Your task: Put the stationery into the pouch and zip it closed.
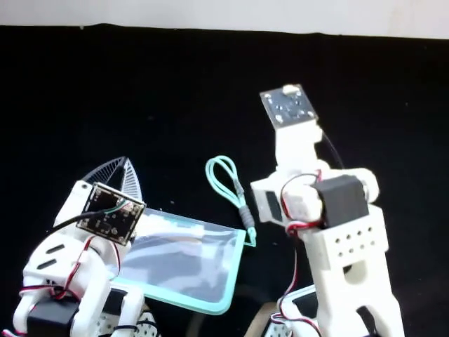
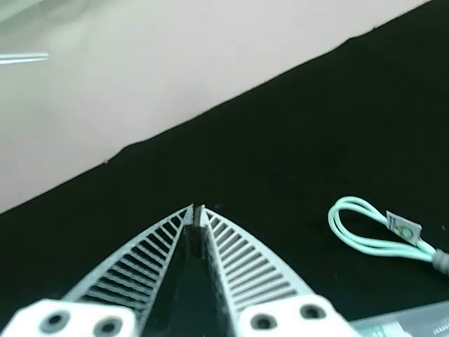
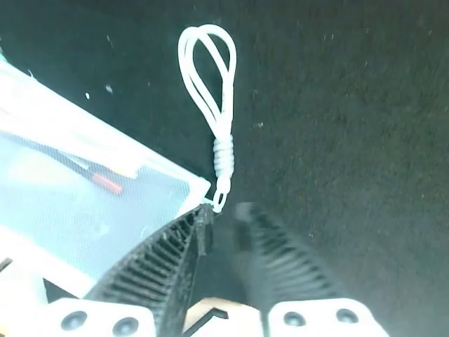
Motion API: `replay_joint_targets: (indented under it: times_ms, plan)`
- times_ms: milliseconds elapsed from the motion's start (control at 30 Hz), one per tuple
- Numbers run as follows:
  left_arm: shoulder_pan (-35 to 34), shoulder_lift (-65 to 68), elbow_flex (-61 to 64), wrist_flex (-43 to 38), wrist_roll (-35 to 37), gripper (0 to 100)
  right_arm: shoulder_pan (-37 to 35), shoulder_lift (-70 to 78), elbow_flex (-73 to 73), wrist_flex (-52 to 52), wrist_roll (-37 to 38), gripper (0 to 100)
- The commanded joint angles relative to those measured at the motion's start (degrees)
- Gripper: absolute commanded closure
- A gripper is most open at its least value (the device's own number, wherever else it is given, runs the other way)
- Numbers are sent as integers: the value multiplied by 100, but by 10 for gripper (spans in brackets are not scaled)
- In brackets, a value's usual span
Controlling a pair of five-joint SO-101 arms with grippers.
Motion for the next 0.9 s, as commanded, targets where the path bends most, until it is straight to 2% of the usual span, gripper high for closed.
replay_joint_targets:
  times_ms: [0,200,367,500,667,867]
  plan:
    - [-84,-4,-391,352,-18,993,-40,-576,277,-347,-18,988]
    - [-84,-743,-488,457,-18,993,-22,-1798,1244,-1086,-18,988]
    - [-101,-1710,-488,501,-18,993,602,-2870,2123,-1807,-18,984]
    - [-655,-1552,-382,466,-18,993,963,-3626,2826,-2290,-9,983]
    - [-1323,-1552,347,413,-26,993,980,-4426,3943,-2791,695,983]
    - [-1437,-1552,1332,413,-26,990,989,-5244,5393,-3565,800,982]
